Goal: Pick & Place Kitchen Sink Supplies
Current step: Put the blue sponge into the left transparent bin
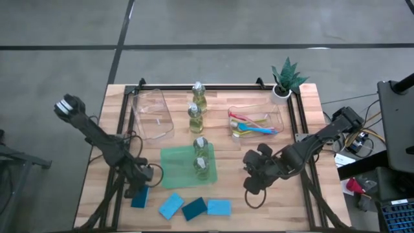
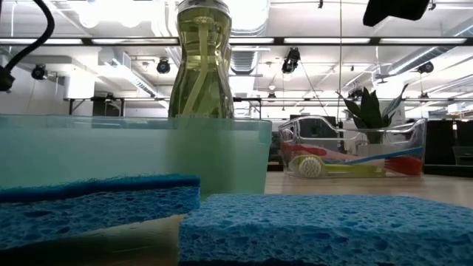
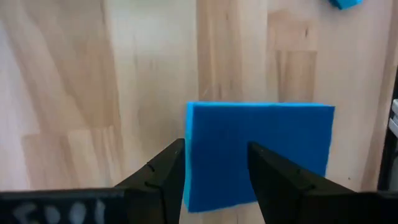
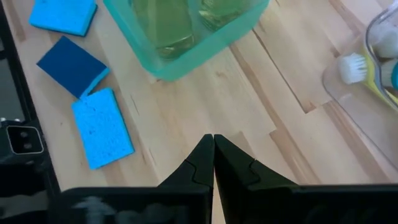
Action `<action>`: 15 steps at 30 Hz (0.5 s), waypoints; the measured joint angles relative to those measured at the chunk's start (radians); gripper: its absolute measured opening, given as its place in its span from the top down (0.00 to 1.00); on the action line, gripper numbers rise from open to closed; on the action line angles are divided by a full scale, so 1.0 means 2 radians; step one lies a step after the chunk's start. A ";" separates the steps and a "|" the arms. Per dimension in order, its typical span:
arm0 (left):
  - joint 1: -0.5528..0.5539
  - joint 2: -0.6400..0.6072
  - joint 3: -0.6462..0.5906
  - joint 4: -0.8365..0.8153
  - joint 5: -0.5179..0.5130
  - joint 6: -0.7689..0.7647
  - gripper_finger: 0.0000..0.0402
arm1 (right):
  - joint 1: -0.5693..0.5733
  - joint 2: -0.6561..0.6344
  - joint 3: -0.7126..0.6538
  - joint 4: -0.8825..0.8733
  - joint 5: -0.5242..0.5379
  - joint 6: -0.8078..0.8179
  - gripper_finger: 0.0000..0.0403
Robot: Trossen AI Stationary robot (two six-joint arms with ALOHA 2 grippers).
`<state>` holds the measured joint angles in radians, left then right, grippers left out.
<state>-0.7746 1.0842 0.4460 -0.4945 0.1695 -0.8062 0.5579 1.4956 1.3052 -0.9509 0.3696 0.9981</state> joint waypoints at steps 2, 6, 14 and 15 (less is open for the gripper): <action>0.000 0.014 -0.003 0.008 -0.002 0.005 0.59 | 0.000 -0.003 0.000 -0.008 -0.001 0.010 0.98; 0.000 0.041 -0.005 0.011 -0.001 0.010 0.59 | 0.000 -0.006 0.000 -0.025 -0.002 0.024 0.98; 0.000 0.068 -0.005 0.015 -0.002 0.015 0.63 | 0.000 -0.008 0.000 -0.032 -0.002 0.038 0.98; 0.000 0.069 -0.005 0.015 -0.001 0.017 0.64 | 0.000 -0.008 0.000 -0.032 -0.002 0.038 0.98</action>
<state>-0.7746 1.2229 0.4351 -0.4638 0.1665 -0.7731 0.5579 1.4792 1.3052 -1.0153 0.3663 1.0739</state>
